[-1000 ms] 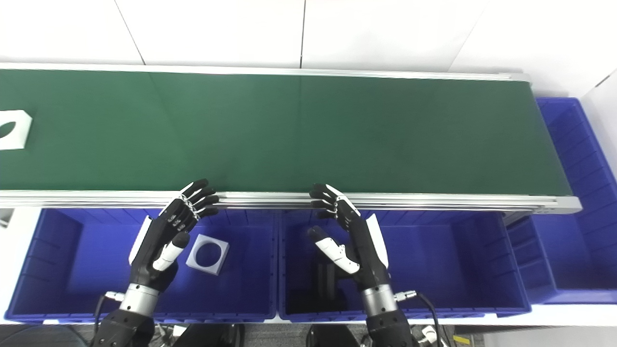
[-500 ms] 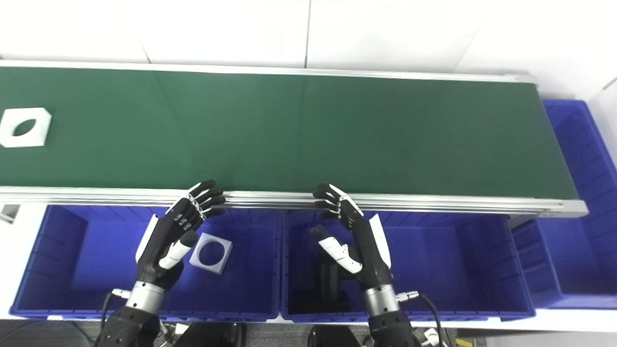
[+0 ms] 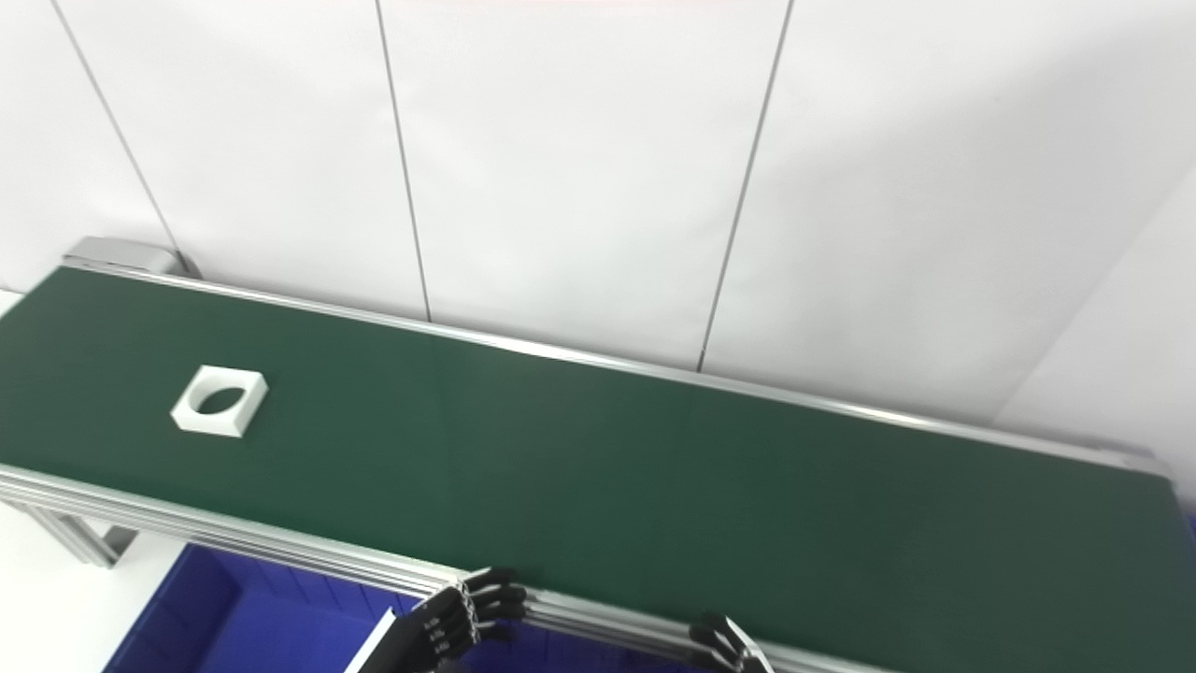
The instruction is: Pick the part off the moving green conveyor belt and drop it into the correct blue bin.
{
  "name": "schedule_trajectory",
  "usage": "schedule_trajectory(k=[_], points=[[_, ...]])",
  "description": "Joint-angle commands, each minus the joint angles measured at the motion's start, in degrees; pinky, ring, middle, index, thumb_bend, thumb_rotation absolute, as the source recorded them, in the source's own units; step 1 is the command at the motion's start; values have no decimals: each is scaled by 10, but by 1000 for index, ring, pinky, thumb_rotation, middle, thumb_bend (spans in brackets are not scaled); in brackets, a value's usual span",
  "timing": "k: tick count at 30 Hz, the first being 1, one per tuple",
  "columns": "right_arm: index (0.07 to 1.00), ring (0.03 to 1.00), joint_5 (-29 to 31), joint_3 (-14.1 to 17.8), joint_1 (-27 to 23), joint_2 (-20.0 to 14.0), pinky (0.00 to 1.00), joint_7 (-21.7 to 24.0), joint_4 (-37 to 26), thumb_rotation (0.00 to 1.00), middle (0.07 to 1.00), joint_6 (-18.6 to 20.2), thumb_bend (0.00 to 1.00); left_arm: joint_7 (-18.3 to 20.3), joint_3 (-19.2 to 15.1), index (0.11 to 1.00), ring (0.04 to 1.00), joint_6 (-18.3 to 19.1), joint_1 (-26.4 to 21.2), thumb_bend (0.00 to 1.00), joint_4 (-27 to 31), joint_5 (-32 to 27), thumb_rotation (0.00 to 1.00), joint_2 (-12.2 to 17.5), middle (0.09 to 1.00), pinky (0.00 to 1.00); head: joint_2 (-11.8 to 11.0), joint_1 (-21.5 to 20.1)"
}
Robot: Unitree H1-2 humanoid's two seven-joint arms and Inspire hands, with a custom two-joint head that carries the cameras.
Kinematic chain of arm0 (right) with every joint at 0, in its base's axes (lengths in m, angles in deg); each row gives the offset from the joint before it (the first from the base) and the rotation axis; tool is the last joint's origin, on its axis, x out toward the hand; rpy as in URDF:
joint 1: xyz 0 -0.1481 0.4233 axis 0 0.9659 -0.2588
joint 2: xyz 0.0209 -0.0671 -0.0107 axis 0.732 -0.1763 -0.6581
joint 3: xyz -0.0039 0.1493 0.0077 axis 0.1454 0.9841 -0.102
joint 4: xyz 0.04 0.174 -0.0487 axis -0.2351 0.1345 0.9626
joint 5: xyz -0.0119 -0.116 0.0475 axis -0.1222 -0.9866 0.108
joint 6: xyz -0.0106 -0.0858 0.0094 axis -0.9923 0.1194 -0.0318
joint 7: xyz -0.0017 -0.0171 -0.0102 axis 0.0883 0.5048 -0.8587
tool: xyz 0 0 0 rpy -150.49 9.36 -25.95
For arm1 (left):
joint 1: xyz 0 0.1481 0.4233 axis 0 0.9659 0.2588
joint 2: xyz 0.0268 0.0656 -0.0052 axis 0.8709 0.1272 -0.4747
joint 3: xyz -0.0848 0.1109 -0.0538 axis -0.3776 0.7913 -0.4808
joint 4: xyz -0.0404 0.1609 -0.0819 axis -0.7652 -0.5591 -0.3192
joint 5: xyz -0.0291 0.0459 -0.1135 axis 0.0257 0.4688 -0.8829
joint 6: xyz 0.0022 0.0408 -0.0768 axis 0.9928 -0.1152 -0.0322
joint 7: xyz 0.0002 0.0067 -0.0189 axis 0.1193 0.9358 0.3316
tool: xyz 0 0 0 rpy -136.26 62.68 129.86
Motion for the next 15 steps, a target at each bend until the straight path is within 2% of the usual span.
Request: schedule_trajectory(k=[1, 15], points=[[849, 737, 7, -3, -6, -2, 636, -8, -5, 889, 797, -35, 622, 6, 4, 796, 743, -19, -4, 945, 18, 4, 621, 6, 767, 690, -3, 3], [850, 729, 15, -9, -14, -6, 620, -14, 1, 906, 790, -34, 604, -7, 5, 791, 735, -19, -6, 948, 35, 12, 597, 25, 762, 680, -5, 17]])
